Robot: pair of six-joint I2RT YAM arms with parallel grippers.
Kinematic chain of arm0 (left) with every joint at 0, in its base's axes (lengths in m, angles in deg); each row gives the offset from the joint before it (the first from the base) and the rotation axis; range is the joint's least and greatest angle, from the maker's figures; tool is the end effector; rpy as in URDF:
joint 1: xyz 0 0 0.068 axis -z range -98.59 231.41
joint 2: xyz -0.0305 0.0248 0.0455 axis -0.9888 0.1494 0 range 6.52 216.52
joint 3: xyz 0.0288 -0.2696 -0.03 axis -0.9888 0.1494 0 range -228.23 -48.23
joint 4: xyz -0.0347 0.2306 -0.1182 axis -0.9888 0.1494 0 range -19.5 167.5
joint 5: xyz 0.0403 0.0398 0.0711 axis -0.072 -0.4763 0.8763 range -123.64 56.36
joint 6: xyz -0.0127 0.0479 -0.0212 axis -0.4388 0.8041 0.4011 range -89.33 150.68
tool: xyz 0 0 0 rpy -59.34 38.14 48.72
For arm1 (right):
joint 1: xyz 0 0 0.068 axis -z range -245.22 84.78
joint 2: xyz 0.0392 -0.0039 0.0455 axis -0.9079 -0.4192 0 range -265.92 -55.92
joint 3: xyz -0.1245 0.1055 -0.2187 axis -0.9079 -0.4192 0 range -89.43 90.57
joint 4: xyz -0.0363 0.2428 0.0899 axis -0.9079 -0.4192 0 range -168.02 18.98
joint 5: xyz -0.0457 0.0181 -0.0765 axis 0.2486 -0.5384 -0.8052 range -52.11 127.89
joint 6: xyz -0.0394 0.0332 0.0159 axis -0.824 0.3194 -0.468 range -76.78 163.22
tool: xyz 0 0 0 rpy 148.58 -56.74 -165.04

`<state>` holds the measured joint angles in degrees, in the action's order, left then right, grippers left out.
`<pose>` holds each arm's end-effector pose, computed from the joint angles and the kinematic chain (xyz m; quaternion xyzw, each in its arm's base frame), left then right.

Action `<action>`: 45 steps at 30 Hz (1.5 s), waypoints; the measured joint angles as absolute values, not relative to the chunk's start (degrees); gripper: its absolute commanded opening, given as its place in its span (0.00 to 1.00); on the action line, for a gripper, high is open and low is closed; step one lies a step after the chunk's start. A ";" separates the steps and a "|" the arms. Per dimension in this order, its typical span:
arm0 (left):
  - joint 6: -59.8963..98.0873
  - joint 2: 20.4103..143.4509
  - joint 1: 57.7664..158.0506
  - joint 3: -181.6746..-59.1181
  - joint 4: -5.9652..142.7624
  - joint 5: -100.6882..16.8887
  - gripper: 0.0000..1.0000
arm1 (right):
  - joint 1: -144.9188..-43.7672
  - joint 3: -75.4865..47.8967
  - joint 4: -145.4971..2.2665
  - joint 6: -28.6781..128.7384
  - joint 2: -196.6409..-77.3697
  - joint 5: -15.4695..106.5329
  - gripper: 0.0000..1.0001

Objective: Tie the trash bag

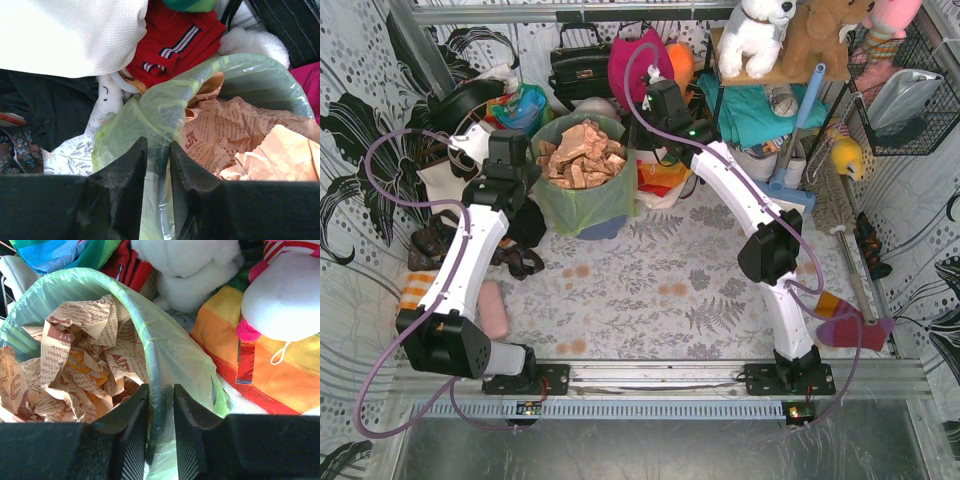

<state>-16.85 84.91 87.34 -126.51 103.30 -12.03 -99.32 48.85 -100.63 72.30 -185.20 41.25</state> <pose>0.3016 -0.0182 0.3734 -0.3901 0.7748 -0.0641 0.4933 0.4313 0.2947 0.3769 -0.0526 0.8203 0.3186 0.4721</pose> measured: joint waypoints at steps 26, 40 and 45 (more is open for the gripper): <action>-6.82 82.31 86.69 -126.57 106.80 -26.22 0.00 | -102.86 40.78 -107.07 72.27 -176.63 33.20 0.00; -6.49 75.10 107.34 -128.80 120.28 -28.12 0.00 | -107.72 5.07 -115.44 79.84 -137.46 21.31 0.00; -8.79 74.12 114.23 -128.91 121.09 -28.67 0.00 | -108.55 -4.09 -119.51 84.60 -126.71 20.44 0.00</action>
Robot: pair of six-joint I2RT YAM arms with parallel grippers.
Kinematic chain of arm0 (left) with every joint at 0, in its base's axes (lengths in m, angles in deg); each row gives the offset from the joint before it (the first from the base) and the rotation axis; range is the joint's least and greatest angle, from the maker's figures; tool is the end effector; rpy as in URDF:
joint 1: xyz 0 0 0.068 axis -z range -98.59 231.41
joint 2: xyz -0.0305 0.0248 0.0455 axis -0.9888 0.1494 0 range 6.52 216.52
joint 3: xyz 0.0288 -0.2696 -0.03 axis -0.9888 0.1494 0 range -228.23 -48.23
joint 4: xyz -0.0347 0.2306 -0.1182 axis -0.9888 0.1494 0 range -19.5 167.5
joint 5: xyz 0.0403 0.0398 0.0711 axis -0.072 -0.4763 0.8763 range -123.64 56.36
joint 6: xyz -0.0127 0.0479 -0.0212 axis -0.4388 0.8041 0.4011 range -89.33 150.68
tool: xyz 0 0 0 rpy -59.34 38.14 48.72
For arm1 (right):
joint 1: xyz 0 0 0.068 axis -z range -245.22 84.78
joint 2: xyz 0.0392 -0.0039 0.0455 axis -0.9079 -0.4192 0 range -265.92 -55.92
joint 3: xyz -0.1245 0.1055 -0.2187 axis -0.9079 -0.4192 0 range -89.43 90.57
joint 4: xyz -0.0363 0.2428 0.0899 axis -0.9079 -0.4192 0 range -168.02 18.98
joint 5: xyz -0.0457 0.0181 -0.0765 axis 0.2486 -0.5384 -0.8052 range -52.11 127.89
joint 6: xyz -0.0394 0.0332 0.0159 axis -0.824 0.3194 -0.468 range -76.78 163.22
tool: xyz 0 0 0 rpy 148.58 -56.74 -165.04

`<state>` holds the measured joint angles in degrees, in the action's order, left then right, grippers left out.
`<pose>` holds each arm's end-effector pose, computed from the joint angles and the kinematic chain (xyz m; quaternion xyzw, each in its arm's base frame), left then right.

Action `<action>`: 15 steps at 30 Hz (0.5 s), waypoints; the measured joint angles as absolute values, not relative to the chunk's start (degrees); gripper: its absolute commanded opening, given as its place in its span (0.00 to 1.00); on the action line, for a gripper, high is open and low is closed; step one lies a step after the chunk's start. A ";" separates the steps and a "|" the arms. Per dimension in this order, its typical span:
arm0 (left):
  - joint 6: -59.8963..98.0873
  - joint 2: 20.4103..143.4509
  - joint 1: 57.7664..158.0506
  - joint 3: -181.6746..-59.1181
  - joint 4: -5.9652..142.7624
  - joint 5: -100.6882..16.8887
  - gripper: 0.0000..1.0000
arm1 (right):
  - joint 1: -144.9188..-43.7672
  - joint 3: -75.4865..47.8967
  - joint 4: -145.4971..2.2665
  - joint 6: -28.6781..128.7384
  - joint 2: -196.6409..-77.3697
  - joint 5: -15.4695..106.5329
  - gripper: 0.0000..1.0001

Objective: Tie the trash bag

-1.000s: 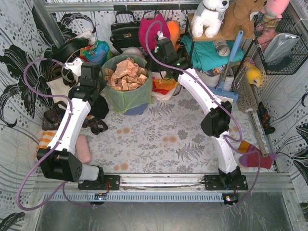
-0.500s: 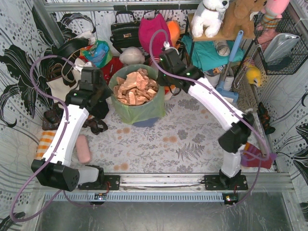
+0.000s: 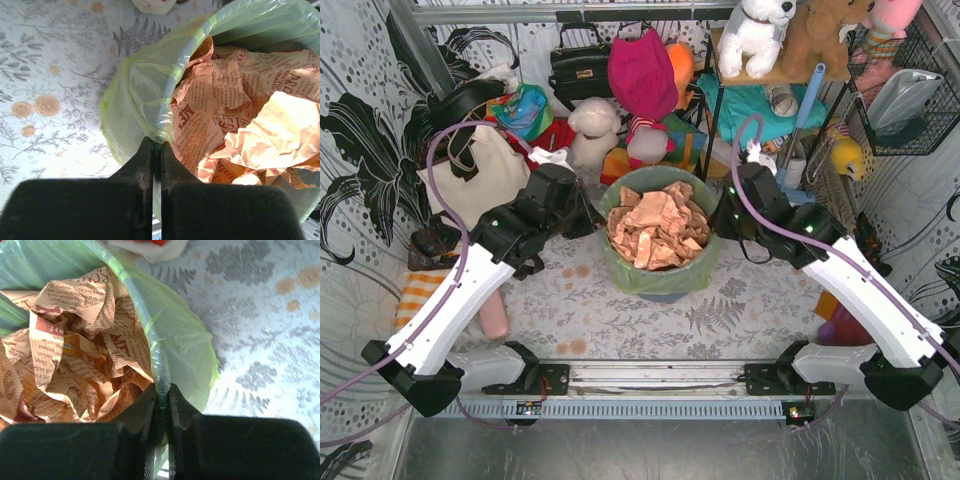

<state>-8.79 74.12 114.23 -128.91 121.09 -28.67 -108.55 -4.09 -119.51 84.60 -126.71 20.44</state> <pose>0.1960 -0.1228 0.4048 -0.0710 0.8934 -0.2293 0.3797 0.1853 0.1603 0.4222 0.0564 0.8735 0.2140 0.4335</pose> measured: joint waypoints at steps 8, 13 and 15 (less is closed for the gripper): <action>-12.81 75.63 122.84 -128.91 124.89 -25.98 0.00 | -108.66 -9.79 -124.67 87.81 -120.94 19.94 0.00; -14.95 75.21 123.87 -128.91 127.32 -23.60 0.09 | -109.09 -10.06 -124.80 87.79 -122.05 19.80 0.03; -15.45 74.42 123.93 -128.89 127.71 -22.92 0.22 | -109.27 -10.06 -124.69 87.77 -122.84 19.78 0.09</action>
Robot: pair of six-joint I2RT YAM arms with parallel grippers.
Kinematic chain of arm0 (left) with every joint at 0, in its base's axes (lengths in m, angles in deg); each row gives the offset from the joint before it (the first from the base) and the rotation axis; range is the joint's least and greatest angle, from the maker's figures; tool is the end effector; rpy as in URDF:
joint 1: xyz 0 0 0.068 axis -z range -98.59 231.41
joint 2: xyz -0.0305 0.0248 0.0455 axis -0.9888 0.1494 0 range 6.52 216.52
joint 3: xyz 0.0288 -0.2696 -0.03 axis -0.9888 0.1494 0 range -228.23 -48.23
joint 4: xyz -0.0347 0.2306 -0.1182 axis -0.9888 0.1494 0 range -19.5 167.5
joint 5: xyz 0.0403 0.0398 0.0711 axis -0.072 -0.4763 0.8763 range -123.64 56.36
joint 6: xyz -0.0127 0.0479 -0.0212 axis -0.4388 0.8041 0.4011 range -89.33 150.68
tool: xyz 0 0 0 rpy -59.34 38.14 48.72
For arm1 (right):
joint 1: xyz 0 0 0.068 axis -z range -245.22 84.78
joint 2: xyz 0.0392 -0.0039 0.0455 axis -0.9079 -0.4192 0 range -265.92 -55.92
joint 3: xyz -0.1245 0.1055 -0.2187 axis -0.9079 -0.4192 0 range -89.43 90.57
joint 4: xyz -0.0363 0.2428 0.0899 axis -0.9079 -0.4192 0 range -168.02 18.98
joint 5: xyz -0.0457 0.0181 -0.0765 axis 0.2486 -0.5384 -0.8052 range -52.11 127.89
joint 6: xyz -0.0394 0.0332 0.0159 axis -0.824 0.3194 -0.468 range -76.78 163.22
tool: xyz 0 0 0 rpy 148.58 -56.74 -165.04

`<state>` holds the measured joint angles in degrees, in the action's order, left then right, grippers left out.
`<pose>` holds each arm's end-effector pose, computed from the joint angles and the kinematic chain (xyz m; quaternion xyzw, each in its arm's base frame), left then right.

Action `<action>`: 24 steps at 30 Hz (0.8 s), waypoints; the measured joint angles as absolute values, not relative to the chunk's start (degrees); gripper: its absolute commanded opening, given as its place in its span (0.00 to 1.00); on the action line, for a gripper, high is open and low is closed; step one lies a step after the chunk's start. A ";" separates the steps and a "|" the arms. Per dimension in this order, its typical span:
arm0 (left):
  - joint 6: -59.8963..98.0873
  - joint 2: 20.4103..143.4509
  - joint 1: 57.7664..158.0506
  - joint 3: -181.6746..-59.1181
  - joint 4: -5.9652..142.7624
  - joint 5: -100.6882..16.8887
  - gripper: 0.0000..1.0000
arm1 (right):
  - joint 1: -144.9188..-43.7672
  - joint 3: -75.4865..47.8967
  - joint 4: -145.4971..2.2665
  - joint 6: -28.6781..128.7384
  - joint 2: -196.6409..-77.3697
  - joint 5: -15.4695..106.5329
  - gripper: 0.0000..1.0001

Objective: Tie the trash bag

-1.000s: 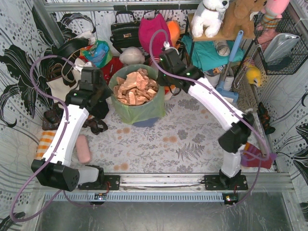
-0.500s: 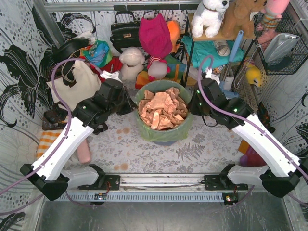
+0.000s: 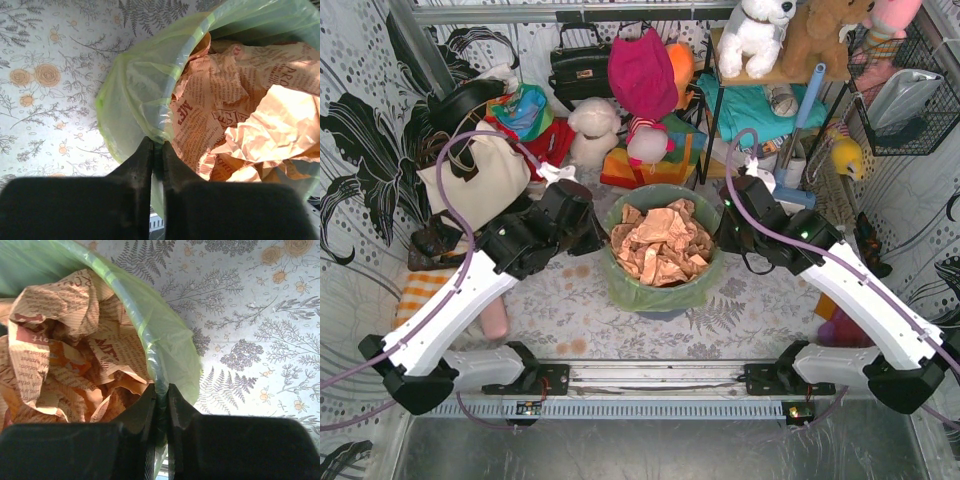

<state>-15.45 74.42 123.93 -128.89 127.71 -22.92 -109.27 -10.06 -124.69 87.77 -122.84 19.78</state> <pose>0.1696 -0.1466 0.3944 -0.0650 0.9164 -0.2078 0.3359 0.1686 0.1478 0.3968 0.0689 0.8991 0.1823 0.3920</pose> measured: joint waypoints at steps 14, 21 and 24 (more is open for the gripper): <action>-17.03 69.22 124.78 -128.63 126.77 -19.99 0.44 | -109.57 -5.92 -124.06 85.61 -124.92 16.07 0.56; -18.40 65.55 124.81 -127.25 128.04 -15.18 0.45 | -109.57 -3.41 -125.78 84.71 -122.88 12.20 0.59; -20.02 63.65 124.81 -125.57 129.29 -12.93 0.38 | -109.57 -2.19 -127.55 84.32 -122.03 9.86 0.60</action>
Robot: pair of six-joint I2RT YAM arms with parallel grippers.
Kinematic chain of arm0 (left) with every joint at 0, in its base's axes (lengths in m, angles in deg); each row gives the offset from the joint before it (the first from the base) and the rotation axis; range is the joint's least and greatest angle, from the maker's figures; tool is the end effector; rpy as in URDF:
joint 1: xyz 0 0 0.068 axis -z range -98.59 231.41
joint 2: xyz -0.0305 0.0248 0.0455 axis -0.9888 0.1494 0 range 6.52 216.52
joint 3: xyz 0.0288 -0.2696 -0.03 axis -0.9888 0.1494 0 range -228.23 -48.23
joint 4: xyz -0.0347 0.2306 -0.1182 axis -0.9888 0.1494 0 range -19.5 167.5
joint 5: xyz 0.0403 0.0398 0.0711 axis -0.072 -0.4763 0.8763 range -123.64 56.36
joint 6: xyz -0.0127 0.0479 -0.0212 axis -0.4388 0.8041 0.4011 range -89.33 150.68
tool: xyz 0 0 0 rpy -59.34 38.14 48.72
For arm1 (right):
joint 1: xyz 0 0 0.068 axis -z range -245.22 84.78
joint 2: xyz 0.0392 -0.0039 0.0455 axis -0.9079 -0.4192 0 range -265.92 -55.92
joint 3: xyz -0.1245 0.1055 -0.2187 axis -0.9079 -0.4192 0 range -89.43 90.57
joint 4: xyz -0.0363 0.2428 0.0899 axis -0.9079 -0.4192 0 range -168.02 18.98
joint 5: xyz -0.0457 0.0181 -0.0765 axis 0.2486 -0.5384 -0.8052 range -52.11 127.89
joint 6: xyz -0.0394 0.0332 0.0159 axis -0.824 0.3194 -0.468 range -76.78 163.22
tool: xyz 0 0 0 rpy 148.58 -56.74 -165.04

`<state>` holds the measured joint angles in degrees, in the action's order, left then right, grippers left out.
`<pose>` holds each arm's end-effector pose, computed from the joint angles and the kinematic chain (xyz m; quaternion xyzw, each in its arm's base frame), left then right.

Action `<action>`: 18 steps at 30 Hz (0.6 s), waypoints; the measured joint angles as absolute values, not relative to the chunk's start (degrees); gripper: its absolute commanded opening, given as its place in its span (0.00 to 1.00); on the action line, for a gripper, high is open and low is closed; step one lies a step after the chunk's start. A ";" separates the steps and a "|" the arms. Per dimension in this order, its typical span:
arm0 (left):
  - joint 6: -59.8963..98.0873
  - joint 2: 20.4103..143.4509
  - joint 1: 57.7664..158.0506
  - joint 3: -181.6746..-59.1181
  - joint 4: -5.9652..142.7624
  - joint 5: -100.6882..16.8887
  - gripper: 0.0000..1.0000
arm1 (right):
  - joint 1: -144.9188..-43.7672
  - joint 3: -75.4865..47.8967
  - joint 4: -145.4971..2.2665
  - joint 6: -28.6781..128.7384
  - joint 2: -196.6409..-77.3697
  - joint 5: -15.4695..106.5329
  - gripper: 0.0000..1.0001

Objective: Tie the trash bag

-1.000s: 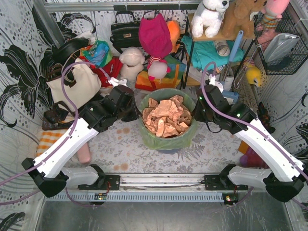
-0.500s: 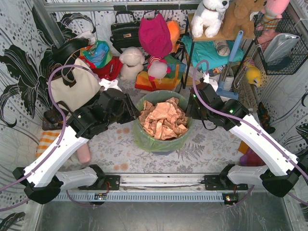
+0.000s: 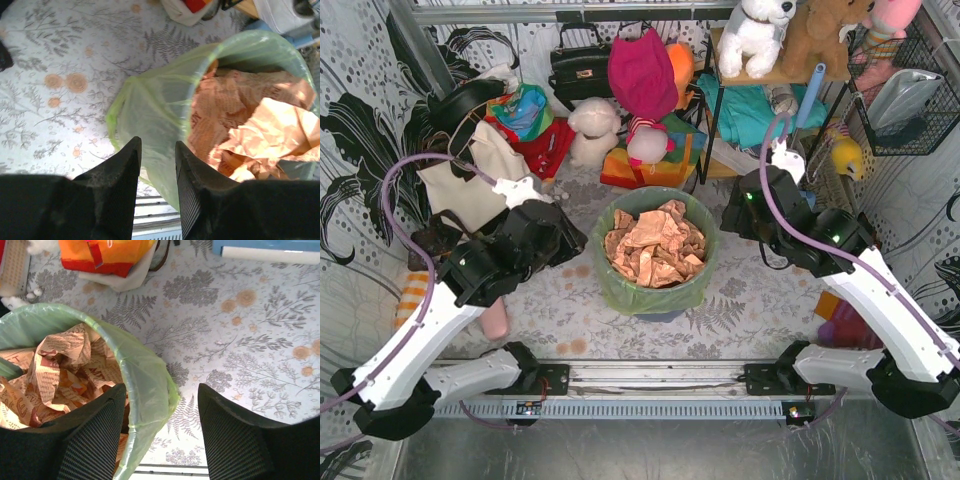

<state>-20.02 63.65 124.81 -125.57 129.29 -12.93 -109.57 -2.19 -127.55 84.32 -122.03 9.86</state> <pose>0.1319 -0.1075 0.4092 -0.1342 0.8795 -0.2021 0.4093 0.1589 0.1320 0.4381 0.0866 0.8649 0.1439 0.4730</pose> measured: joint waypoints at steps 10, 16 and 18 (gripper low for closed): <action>-33.64 49.77 124.81 -103.56 125.00 -10.66 0.33 | -109.57 -6.41 -130.11 85.72 -115.08 4.18 0.58; -39.19 47.69 124.81 -86.51 115.41 -15.70 0.43 | -109.57 -17.75 -129.21 87.99 -108.13 0.70 0.58; -40.61 48.28 124.81 -82.88 111.84 -17.30 0.48 | -109.57 -21.38 -129.21 88.93 -106.36 -0.02 0.57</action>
<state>-40.61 48.28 124.81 -82.88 111.84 -17.30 -109.57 -21.38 -129.21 88.93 -106.36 -0.02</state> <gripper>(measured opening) 0.417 0.579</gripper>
